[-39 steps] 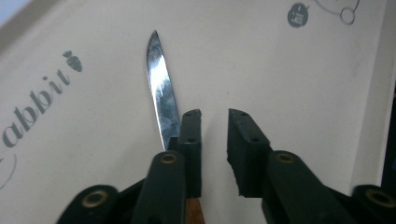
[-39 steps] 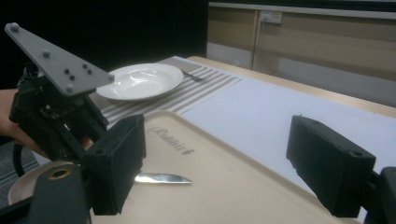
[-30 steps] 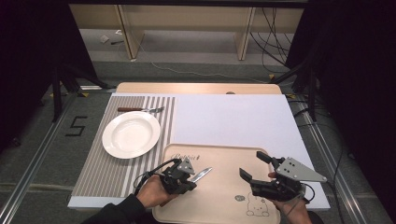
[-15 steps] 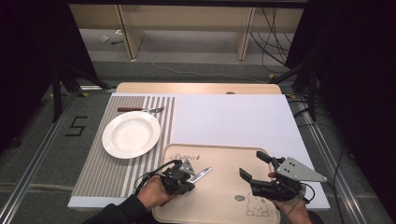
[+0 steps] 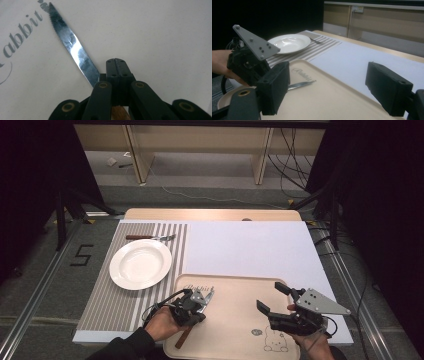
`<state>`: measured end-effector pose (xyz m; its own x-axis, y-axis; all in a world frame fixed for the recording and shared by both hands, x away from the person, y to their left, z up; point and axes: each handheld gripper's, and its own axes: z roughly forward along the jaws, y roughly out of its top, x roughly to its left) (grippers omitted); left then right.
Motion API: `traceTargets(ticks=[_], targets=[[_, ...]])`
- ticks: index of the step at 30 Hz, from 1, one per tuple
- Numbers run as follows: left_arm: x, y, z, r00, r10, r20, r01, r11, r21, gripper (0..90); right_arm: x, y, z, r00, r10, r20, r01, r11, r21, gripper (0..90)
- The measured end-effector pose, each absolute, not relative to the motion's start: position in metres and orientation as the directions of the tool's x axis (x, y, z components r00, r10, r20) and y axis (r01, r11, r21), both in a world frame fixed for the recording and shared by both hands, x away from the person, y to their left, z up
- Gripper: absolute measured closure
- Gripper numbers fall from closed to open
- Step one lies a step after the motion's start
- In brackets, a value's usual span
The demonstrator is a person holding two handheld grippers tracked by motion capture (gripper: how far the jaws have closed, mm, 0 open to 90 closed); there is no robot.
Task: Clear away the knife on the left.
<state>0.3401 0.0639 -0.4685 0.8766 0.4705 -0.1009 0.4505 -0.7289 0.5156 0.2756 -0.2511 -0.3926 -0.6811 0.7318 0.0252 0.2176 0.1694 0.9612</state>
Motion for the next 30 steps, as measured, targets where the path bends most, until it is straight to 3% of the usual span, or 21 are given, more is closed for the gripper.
traceTargets(ticks=[30], targets=[[0.345,0.086,-0.462,0.865,0.479,-0.148,0.496,-0.776,0.389,89.6,0.275,-0.251,-0.392,-0.685,0.729,0.022,0.211,0.170,0.963,21.0]])
